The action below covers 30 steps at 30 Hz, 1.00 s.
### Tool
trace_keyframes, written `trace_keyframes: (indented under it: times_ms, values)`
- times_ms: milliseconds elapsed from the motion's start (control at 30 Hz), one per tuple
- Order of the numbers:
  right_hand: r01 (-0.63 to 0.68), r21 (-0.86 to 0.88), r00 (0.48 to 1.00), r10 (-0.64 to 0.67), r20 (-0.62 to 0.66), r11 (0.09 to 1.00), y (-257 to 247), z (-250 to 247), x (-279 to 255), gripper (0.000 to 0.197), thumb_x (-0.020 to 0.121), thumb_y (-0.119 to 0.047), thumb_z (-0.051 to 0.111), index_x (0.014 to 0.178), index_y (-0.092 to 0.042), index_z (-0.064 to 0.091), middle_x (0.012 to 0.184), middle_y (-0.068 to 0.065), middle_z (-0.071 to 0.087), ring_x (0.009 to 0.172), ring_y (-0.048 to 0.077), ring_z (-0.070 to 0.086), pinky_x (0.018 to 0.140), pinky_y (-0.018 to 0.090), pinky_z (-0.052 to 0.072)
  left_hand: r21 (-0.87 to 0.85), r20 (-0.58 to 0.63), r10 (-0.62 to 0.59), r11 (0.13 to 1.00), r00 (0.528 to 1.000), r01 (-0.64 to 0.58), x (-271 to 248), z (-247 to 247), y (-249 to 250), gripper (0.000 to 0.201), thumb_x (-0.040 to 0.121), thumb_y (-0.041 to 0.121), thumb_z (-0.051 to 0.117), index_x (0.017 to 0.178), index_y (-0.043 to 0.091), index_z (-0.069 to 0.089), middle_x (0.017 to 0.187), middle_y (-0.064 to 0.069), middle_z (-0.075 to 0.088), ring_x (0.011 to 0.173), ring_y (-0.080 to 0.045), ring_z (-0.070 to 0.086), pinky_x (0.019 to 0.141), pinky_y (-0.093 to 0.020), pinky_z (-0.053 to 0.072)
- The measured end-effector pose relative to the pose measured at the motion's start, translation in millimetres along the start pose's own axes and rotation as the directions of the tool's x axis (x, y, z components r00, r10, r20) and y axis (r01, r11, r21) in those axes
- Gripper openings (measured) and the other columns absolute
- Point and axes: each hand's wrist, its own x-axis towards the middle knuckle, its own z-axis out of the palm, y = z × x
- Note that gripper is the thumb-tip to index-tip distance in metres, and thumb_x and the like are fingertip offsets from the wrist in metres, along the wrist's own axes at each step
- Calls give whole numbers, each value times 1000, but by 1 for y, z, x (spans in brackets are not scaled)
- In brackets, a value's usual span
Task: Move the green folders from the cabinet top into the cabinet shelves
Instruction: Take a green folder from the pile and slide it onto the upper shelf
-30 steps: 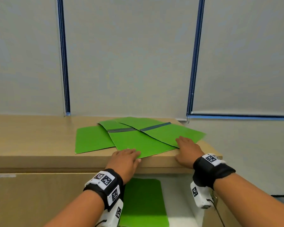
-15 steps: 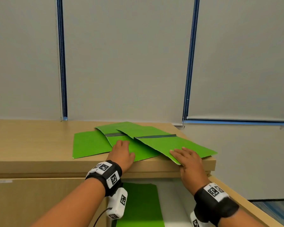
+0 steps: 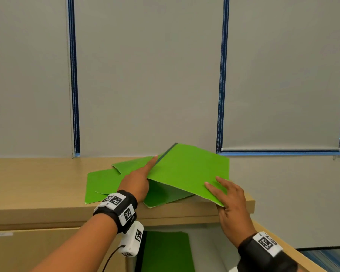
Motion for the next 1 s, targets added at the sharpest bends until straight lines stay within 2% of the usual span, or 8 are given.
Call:
trace_keyframes:
  times_ms: [100,267,500,633,767,833,933,1000]
  values:
    - [-1,42,998,-2,67,999,5,7,1,115,65,22,53,134,-67,28,144,-5,41,134,22,30,112,42,28,-382,-66,45,922,997,-67,0,-9,-4,73,84,-8,37,123,51,52,134,3,59,116,-20,58,99,-33,47]
    - [92,-8,995,-91,45,996,6,20,3,119,63,25,55,141,-60,25,145,-1,44,138,20,24,110,42,28,-766,-70,87,633,994,-110,-9,-44,10,64,70,7,54,127,38,54,130,6,59,100,-13,61,85,-30,52]
    - [214,-104,976,-208,64,971,-13,24,26,111,55,24,56,145,-37,35,151,4,36,145,24,17,110,41,25,-820,-314,-130,536,940,-200,-10,-70,23,53,88,-1,61,135,19,49,103,0,57,86,-15,61,81,-37,52]
    - [247,-124,965,-232,122,961,-27,22,42,103,66,8,56,151,-39,20,160,0,18,150,22,4,117,42,19,-803,-396,-201,550,896,-231,-10,-78,9,57,83,-6,58,127,30,58,110,3,64,85,-16,56,79,-37,49]
    - [-2,153,997,-9,72,988,-41,6,50,89,72,-9,50,153,-29,17,161,-3,9,149,13,4,120,35,13,-915,-329,-294,335,897,-225,-16,-83,4,57,83,-13,51,110,35,65,114,1,67,89,-23,61,79,-45,50]
    - [-309,512,949,293,114,801,-42,-2,60,85,78,-15,51,153,-28,14,156,-6,20,143,13,23,116,38,26,-950,-278,-292,221,915,-219,-22,-82,4,55,85,-17,45,112,28,61,116,-6,66,93,-23,63,80,-43,52]
    - [-483,830,830,447,332,279,-38,-5,73,71,81,-20,59,146,-30,31,142,1,51,122,24,56,102,52,45,-972,-221,-290,146,931,-185,-34,-67,2,50,87,-19,41,117,18,55,115,-8,63,95,-22,63,75,-38,57]
    - [-461,856,837,435,333,233,-44,-8,76,49,89,-3,51,135,-19,47,125,7,65,112,29,64,95,51,51,-972,-200,-291,178,936,-152,-40,-53,-1,45,88,-18,43,113,17,54,117,-10,61,100,-26,61,84,-45,53]
